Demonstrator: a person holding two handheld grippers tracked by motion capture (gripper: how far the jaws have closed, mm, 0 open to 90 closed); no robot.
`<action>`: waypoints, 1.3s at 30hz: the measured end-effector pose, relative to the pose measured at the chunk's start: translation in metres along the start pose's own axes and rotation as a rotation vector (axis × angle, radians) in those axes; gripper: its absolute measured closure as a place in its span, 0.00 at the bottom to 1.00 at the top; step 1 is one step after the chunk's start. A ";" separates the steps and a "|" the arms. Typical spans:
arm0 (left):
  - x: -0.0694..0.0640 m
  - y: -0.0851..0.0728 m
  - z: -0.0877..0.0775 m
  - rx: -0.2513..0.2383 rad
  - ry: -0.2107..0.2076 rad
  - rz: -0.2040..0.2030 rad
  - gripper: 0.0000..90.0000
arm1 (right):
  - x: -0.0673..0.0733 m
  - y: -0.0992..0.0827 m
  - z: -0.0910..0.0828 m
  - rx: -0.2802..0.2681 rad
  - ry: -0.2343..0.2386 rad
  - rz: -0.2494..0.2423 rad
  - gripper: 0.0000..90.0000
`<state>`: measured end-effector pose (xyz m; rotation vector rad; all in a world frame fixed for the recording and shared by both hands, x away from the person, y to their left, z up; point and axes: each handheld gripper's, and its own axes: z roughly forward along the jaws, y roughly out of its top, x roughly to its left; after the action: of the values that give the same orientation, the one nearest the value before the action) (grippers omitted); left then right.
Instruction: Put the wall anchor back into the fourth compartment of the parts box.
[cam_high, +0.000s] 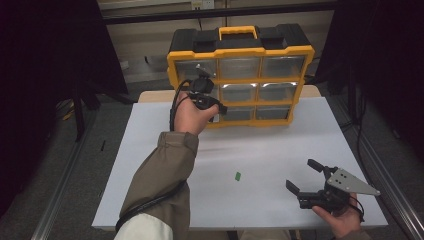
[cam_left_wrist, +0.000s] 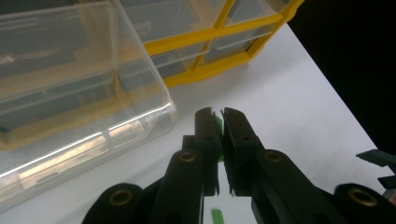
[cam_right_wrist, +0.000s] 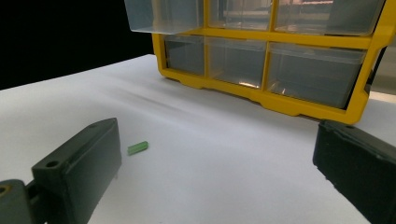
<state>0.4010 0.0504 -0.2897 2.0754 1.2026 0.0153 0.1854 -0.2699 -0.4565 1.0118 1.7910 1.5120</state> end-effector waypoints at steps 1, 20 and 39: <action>0.001 0.001 -0.002 0.011 0.000 0.010 0.94 | 0.000 0.000 0.000 0.000 0.000 0.000 0.01; 0.006 0.016 -0.015 -0.024 0.032 -0.018 0.94 | 0.000 0.000 0.000 0.002 0.002 0.003 0.01; 0.022 0.024 -0.029 -0.064 0.107 -0.060 0.94 | 0.000 0.000 -0.001 -0.003 0.002 0.007 0.01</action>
<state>0.4219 0.0768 -0.2614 2.0040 1.3108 0.1364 0.1850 -0.2705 -0.4566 1.0158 1.7879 1.5201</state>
